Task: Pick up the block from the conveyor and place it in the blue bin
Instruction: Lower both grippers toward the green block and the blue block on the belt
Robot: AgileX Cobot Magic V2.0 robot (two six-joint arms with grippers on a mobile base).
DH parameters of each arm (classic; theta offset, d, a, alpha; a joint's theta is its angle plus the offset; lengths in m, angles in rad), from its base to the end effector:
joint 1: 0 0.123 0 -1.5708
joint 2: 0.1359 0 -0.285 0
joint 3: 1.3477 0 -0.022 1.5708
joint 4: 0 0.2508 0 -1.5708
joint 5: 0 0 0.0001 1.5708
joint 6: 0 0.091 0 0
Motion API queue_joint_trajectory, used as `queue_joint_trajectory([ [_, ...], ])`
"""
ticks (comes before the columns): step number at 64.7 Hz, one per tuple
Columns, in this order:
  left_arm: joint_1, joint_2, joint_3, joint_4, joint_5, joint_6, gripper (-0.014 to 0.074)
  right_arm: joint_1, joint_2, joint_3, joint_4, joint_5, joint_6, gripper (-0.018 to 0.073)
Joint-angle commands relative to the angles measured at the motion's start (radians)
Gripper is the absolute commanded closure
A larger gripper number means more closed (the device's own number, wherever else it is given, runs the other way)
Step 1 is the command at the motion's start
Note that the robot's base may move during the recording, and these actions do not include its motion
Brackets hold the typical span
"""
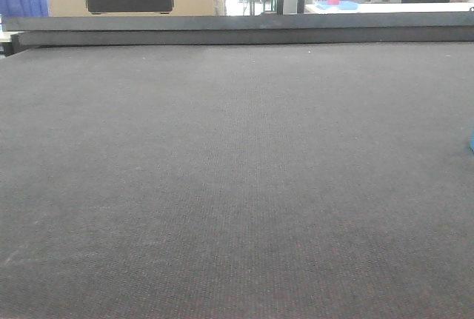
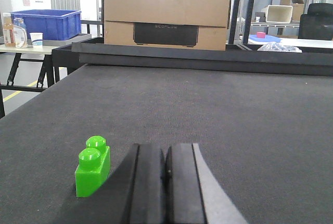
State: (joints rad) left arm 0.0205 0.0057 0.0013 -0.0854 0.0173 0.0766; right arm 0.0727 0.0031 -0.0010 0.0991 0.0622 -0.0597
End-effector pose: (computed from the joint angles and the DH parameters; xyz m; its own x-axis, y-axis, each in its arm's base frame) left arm 0.0569 0.0010 0.2109 0.0631 -0.0075 -0.9980 -0.0185 0.9998 -0.0087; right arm 0.0566 0.0047 0.2077 0.0200 0.0408 -0.9990 -0.0796 0.9961 0.0390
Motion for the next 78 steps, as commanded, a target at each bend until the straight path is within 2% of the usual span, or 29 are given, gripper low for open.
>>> queue_joint_trajectory([
  [1,-0.003,-0.006,-0.001,-0.001,-0.017,-0.002,0.0707,0.002,-0.003,0.001,-0.001,-0.020,-0.001,0.0722],
  [42,-0.004,-0.006,-0.001,-0.003,-0.068,-0.002,0.0707,0.002,-0.003,0.001,-0.001,-0.057,-0.001,0.0722],
  [49,-0.004,-0.006,-0.001,-0.019,-0.123,-0.002,0.0707,0.002,-0.003,0.001,-0.001,-0.144,-0.001,0.0722],
  [54,-0.004,-0.006,-0.041,-0.019,-0.146,-0.002,0.0707,0.002,-0.003,-0.049,-0.001,-0.131,-0.001,0.0722],
  [60,-0.004,-0.006,-0.165,-0.017,-0.077,-0.002,0.0707,0.002,-0.003,-0.180,-0.001,-0.030,-0.001,0.0722],
  [66,-0.004,0.021,-0.342,0.005,0.080,-0.002,0.0685,0.002,0.013,-0.345,-0.001,0.098,-0.001,0.0722],
  [73,-0.004,0.133,-0.530,0.012,0.232,-0.002,0.0587,0.002,0.139,-0.534,-0.001,0.230,-0.001,0.0711],
  [78,-0.004,0.240,-0.656,0.012,0.316,-0.002,0.0470,0.002,0.258,-0.630,-0.001,0.281,-0.001,0.0617],
])
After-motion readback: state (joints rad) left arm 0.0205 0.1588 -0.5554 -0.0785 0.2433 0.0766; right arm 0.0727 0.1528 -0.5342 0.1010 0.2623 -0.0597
